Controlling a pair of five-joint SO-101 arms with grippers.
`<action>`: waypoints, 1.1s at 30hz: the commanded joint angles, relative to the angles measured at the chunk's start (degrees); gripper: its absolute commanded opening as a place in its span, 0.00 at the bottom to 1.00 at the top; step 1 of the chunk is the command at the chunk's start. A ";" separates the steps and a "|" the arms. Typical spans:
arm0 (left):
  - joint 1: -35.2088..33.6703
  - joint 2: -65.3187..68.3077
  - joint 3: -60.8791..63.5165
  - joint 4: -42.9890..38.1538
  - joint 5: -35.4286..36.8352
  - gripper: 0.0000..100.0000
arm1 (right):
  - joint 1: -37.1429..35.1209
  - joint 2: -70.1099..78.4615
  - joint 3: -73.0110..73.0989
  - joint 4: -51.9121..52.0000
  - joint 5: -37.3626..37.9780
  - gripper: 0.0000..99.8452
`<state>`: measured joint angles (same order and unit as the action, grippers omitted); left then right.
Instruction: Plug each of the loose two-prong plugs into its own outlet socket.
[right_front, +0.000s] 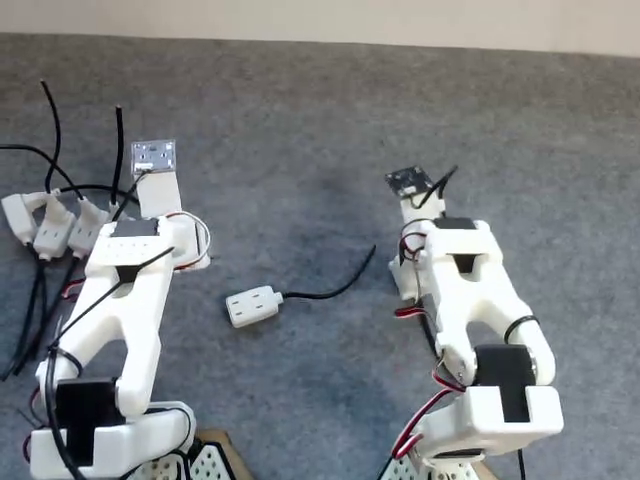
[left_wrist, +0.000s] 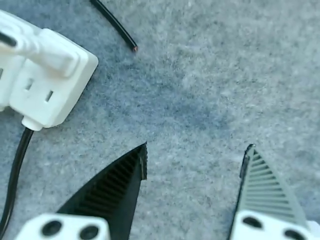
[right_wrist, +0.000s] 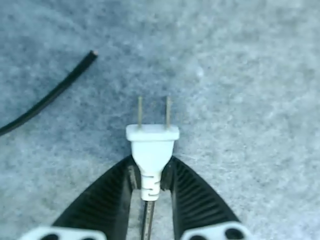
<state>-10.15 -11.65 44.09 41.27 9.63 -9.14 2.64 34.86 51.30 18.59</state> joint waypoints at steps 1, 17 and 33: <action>-0.13 -1.98 -0.31 -0.79 -0.26 0.31 | -0.92 0.13 -0.48 1.27 -0.44 0.01; -0.13 -1.98 -0.31 -0.79 -0.26 0.31 | -1.01 0.13 -2.68 9.36 -0.44 0.01; -0.13 -1.98 -0.31 -0.79 -0.26 0.31 | -0.75 0.22 -1.98 9.36 -0.35 0.12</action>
<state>-10.15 -11.65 44.09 41.27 9.63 -10.02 2.81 33.45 60.44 18.51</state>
